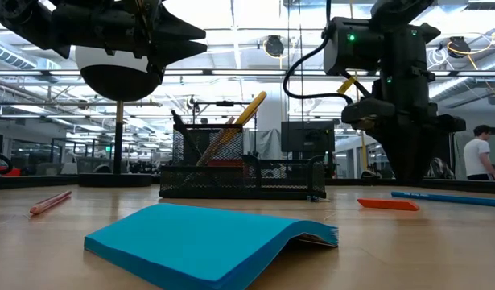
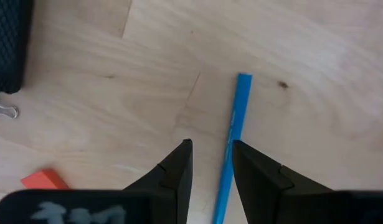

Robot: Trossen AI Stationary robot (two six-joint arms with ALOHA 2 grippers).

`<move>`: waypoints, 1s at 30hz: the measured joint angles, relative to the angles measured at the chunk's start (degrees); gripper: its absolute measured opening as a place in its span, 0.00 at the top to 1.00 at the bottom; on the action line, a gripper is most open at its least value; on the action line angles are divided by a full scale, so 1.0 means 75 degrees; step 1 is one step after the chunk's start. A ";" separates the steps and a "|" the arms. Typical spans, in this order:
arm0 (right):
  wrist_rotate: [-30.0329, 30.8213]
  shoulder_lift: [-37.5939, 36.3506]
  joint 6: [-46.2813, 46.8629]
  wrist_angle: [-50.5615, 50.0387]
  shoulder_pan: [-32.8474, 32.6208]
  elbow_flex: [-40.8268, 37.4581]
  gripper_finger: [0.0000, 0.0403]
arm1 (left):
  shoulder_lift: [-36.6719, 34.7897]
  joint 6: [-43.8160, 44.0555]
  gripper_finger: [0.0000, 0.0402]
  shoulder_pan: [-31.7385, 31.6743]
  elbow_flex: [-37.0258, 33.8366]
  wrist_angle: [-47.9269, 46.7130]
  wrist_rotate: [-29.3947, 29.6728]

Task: Pick and place office supplies into organizer
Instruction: Put the blue pencil into the desk organizer

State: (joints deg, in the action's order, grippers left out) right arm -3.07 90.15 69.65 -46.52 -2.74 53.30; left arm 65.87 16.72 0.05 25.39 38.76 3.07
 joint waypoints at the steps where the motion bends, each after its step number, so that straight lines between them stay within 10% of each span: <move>1: -0.0003 0.0003 -0.0002 -0.0004 -0.0001 0.0000 0.75 | 0.0002 -0.0002 0.72 0.0000 0.0000 0.0000 0.0000; 30: -0.0964 0.0938 -0.0762 0.0371 0.0023 -0.0402 0.75 | 0.0001 -0.0002 0.72 0.0000 0.0000 0.0001 0.0000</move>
State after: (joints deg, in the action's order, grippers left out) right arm -10.30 97.18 63.93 -43.74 -2.57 50.28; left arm 65.87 16.71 0.04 25.39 38.77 3.07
